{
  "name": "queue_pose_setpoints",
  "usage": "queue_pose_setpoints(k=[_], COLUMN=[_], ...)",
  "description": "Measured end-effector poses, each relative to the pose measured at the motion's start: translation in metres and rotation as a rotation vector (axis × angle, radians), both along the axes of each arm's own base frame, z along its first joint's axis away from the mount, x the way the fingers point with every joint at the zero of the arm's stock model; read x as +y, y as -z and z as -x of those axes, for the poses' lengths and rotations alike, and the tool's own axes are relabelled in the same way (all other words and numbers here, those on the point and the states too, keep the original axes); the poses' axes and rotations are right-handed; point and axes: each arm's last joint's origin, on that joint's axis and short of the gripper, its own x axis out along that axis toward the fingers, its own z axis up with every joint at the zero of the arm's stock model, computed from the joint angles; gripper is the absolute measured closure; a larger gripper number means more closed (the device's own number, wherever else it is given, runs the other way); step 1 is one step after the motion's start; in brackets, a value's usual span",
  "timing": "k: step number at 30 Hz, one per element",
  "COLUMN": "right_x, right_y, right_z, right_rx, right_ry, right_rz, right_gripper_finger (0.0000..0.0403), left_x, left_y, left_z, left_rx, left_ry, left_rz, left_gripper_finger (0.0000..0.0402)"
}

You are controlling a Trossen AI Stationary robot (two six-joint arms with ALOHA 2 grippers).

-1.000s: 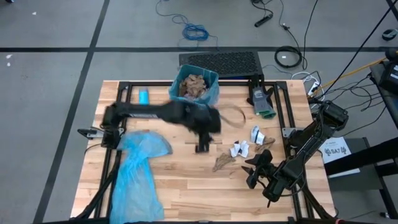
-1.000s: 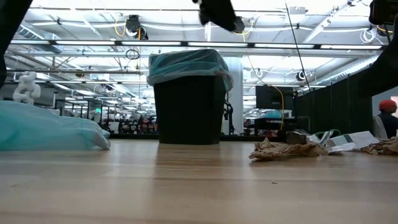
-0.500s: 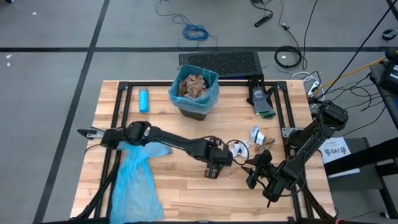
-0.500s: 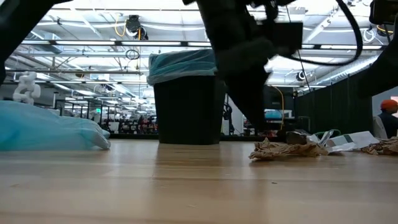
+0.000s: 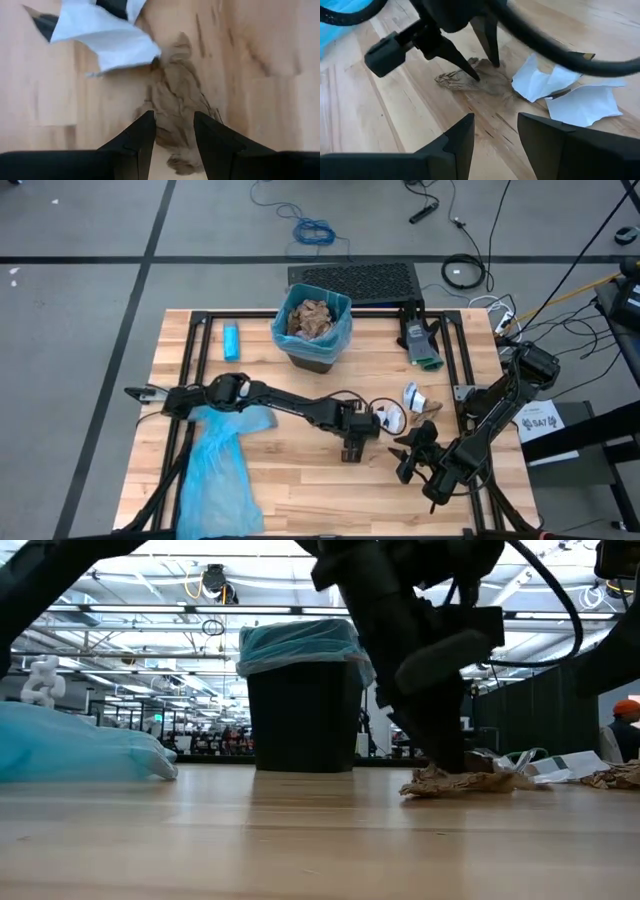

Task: Place trash/remove bag and relplace
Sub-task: Put the brown paper into the trash bin

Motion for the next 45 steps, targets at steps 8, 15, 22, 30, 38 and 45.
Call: queue_pose_setpoints(k=[8,15,22,30,38,45], right_x=[0.001,0.001,0.001,0.001,0.0,-0.001], right_y=[0.0,0.0,0.0,0.0,0.001,0.001], right_z=[0.001,0.001,0.001,0.001,0.002,0.002], right_rx=[-0.003,-0.001,0.006,0.016,0.022,0.028], right_ry=[-0.006,-0.006,-0.008,-0.01,-0.008,-0.008], right_rz=[-0.004,-0.003,-0.004,-0.005,0.004,0.012], right_gripper_finger=[0.0261,0.0261,0.0261,0.0261,0.0261,0.0261], left_x=[0.001,0.001,0.012,0.07,0.148,0.209], left_y=[0.018,-0.016,-0.113,-0.24,-0.294,-0.283], left_z=[-0.004,0.009,0.044,0.116,0.174,0.186], left_rx=[0.035,0.043,-0.078,-0.379,-0.529,-0.465], left_ry=[-0.016,-0.005,0.016,-0.142,-0.387,-0.564], left_rz=[0.073,0.075,0.021,-0.058,-0.103,-0.14], left_gripper_finger=[0.0299,0.0392,0.0397,0.0397,0.0398,0.0397])
